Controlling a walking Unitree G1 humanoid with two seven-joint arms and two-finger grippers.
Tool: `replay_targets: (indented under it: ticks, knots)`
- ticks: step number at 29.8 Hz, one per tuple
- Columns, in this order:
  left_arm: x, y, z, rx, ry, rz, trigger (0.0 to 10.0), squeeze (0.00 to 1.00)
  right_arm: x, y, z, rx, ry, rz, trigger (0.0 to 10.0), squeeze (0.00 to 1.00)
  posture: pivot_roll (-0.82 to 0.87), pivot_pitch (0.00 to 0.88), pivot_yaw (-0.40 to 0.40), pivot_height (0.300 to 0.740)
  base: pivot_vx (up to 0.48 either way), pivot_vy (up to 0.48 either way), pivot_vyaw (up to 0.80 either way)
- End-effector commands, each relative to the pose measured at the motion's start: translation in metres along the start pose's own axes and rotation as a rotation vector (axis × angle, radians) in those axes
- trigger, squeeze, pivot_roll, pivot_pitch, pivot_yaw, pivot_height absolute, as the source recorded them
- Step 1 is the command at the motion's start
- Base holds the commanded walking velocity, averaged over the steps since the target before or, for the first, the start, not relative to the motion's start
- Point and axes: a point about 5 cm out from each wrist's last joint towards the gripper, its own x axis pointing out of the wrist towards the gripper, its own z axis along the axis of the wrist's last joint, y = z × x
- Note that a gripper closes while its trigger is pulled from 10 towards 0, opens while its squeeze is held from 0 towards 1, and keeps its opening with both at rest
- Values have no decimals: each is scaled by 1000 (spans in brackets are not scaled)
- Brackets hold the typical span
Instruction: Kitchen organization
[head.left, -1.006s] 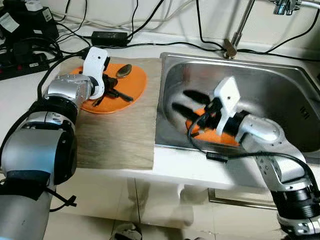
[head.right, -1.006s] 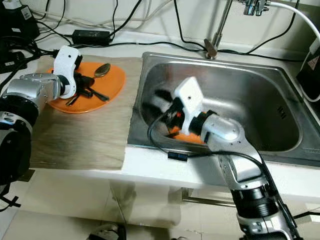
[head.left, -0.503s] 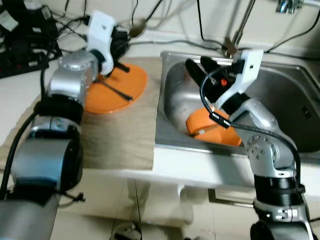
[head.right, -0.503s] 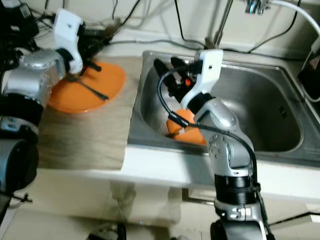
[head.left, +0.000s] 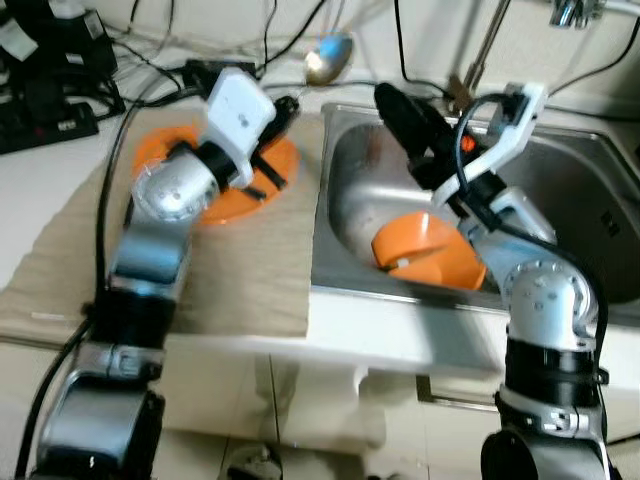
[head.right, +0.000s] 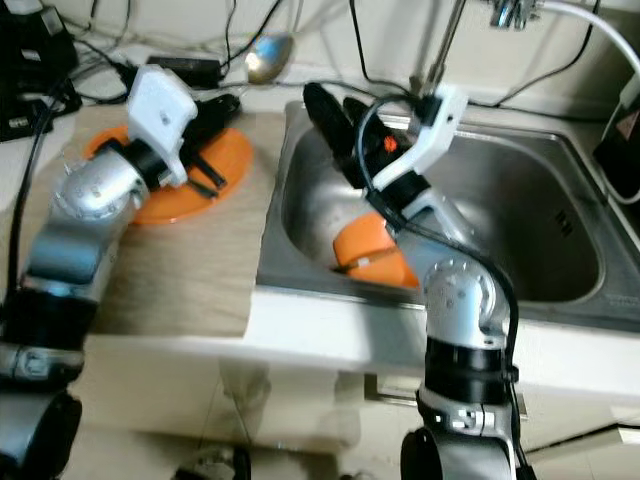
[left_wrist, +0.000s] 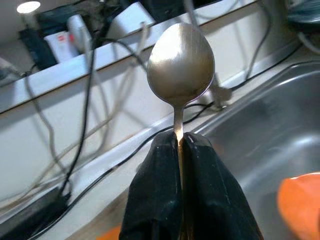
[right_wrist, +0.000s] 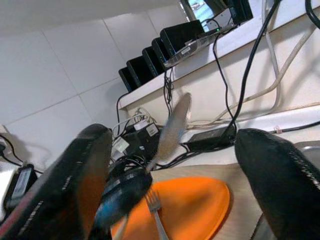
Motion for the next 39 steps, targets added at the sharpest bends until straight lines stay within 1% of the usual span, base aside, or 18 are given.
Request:
replay_targets:
  ticks: [1, 2, 3, 4, 5, 6, 9, 10, 12, 13, 14, 15, 18, 23, 27, 39]
  knots:
    - [2, -3, 14, 46, -47, -18, 0, 0, 2, 1, 4, 8, -1, 5, 10000, 1000, 36, 25, -60, 740, 0, 0, 0]
    - [1, -7, 14, 61, -48, -36, 0, 0, 4, 3, 6, 17, -2, 22, 10000, 1000, 36, 24, -60, 740, 0, 0, 0]
    - [1, -9, 14, 53, -51, -44, 0, 0, 4, 3, 6, 18, 1, 31, 10000, 984, 35, 22, -60, 740, 0, 0, 0]
    - [1, -11, 15, 51, -61, -47, 0, 0, 5, 4, 6, 19, 5, 35, 10000, 600, 35, 22, -60, 740, 0, 0, 0]
    - [1, -12, 16, 52, -74, -46, 0, 0, 5, 4, 6, 21, 9, 37, 10000, 439, 35, 21, -59, 740, 0, 0, 0]
    - [1, -13, 19, 46, -89, -48, 0, 0, 6, 4, 6, 33, 12, 35, 10000, 0, 35, 21, -60, 740, 0, 0, 0]
    - [1, -17, 29, 61, -148, -61, 0, 0, 7, 4, 6, 70, 11, 39, 10000, 0, 36, 19, -61, 740, 0, 0, 0]
    - [1, -20, 30, 84, -150, -86, 0, 0, 7, 4, 6, 85, 11, 43, 10000, 0, 36, 18, -63, 740, 0, 0, 0]
    - [0, -22, 29, 91, -142, -102, 0, 0, 7, 5, 6, 98, 8, 49, 10000, 0, 36, 16, -62, 740, 0, 0, 0]
    - [0, -23, 29, 95, -145, -107, 0, 0, 7, 5, 7, 117, 0, 53, 4000, 0, 34, 15, -60, 740, 0, 0, 0]
    - [0, -24, 28, 97, -147, -111, 0, 0, 7, 5, 8, 130, -6, 56, 4000, 0, 34, 15, -60, 740, 0, 0, 0]
    - [-1, -25, 29, 97, -155, -113, 0, 0, 6, 5, 8, 147, -13, 59, 0, 0, 35, 13, -61, 740, 0, 0, 0]
    - [-1, -28, 32, 99, -172, -129, 0, 0, 5, 3, 9, 169, -19, 56, 0, 0, 35, 9, -61, 740, 0, 0, 0]
    - [-1, -33, 33, 110, -185, -161, 0, 0, 3, 1, 10, 178, -25, 50, 0, 0, 31, 1, -57, 740, 0, 0, 0]
    - [0, -33, 35, 129, -203, -168, 0, 0, 4, 1, 11, 182, -25, 52, 0, 0, 31, 0, -61, 740, 0, 0, 0]
    - [0, -32, 33, 136, -206, -164, 0, 0, 5, 2, 10, 186, -26, 66, 0, 0, 30, 0, -63, 740, 0, 0, 0]
